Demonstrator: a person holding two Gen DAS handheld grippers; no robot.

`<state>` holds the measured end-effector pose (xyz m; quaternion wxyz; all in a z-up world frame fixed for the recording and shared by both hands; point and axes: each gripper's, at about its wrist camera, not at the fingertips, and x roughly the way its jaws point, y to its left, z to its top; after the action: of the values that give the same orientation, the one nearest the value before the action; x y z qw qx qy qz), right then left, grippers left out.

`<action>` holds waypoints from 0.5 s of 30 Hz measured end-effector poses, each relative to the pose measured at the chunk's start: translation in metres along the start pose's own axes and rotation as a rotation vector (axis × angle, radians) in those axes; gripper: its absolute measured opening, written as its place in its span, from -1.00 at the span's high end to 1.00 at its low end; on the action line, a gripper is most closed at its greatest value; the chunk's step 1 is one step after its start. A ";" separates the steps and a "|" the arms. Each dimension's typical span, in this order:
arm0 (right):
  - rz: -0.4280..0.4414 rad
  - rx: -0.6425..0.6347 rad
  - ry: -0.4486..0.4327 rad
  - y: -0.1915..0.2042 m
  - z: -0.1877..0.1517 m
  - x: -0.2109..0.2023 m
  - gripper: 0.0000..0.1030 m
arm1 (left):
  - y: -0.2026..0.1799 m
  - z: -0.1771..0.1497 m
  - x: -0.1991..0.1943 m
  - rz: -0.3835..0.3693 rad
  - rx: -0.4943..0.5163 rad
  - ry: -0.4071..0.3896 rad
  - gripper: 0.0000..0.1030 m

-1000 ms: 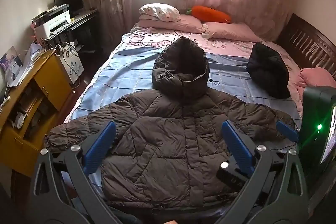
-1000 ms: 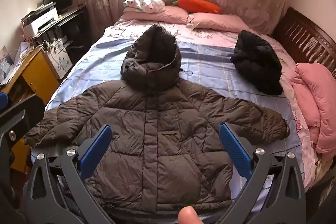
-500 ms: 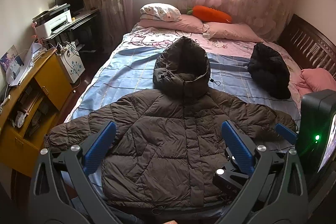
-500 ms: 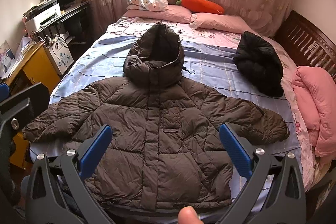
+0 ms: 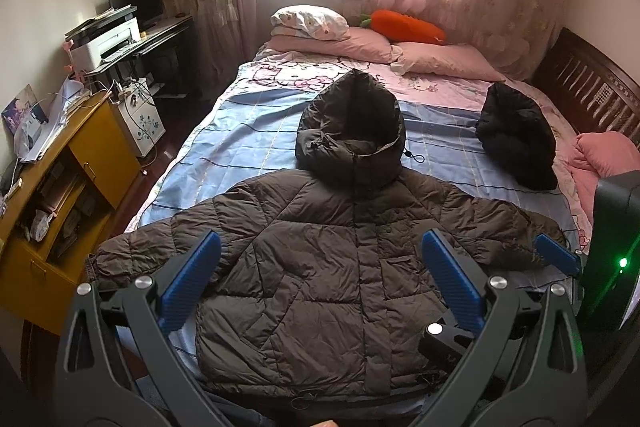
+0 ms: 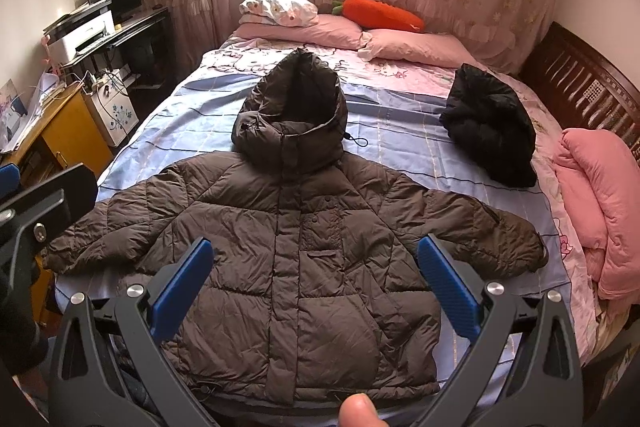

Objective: Fold large clothes

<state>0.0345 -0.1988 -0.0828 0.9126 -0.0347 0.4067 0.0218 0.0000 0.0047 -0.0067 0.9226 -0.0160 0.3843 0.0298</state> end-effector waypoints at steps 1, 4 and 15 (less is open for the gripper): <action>-0.001 -0.001 -0.001 0.001 0.000 -0.001 -0.97 | 0.001 0.000 0.000 0.003 0.000 -0.001 -0.96; 0.001 -0.002 0.001 0.000 0.001 -0.001 -0.97 | 0.002 0.001 0.000 0.006 -0.002 -0.002 -0.96; 0.000 0.000 0.000 0.001 0.000 -0.001 -0.97 | 0.002 0.000 0.000 0.005 -0.001 0.000 -0.96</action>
<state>0.0337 -0.1976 -0.0823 0.9126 -0.0346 0.4068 0.0218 0.0001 0.0066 -0.0071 0.9226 -0.0156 0.3841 0.0325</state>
